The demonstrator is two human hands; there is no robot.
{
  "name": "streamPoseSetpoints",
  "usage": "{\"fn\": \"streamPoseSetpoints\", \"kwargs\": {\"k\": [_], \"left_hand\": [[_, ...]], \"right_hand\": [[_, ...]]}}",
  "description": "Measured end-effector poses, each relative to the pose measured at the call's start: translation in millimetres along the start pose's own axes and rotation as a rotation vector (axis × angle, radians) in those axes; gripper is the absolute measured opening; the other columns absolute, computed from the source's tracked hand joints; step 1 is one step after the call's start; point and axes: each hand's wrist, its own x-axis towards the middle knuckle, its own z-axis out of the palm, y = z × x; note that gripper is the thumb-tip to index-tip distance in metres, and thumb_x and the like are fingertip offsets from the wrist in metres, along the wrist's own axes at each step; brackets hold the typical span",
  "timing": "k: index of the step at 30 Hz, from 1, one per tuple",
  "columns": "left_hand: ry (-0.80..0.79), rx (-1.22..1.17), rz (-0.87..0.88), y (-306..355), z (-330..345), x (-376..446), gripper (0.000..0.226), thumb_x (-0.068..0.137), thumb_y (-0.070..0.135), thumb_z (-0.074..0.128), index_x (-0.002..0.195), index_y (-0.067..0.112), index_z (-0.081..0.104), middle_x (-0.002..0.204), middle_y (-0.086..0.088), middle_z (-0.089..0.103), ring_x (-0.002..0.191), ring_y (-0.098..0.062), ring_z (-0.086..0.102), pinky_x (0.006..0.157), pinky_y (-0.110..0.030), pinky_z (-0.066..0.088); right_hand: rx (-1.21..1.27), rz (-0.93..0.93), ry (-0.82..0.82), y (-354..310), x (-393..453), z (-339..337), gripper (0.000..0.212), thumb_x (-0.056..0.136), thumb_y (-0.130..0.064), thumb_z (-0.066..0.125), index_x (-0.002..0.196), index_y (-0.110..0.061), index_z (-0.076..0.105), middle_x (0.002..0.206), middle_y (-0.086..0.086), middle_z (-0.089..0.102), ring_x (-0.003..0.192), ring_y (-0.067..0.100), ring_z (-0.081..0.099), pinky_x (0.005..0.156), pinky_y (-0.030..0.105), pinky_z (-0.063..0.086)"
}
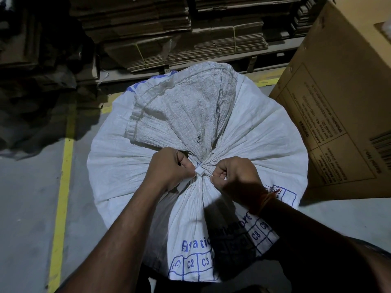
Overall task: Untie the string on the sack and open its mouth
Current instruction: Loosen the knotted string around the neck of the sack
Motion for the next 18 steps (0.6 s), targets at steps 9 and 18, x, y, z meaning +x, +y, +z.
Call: {"fn": "streamPoseSetpoints", "kwargs": {"k": [9, 18], "left_hand": [[-0.002, 0.001, -0.002, 1.4, -0.2, -1.2, 0.007, 0.072, 0.014, 0.085, 0.067, 0.018, 0.081, 0.065, 0.002, 0.078, 0.070, -0.016, 0.076, 0.064, -0.026, 0.057], [-0.008, -0.024, -0.012, 1.6, -1.0, -1.4, 0.007, 0.072, 0.013, 0.084, 0.066, 0.016, 0.081, 0.062, 0.003, 0.076, 0.059, -0.004, 0.066, 0.060, -0.021, 0.050]], "right_hand": [[0.038, 0.009, 0.025, -5.0, -0.8, 1.2, 0.012, 0.074, -0.022, 0.072, 0.068, -0.012, 0.071, 0.061, 0.001, 0.069, 0.063, 0.019, 0.065, 0.061, 0.033, 0.052], [-0.043, -0.003, -0.062, 0.5, -6.0, -12.4, 0.017, 0.074, -0.012, 0.065, 0.058, -0.016, 0.059, 0.055, -0.002, 0.058, 0.060, 0.019, 0.059, 0.059, 0.031, 0.046]]}}
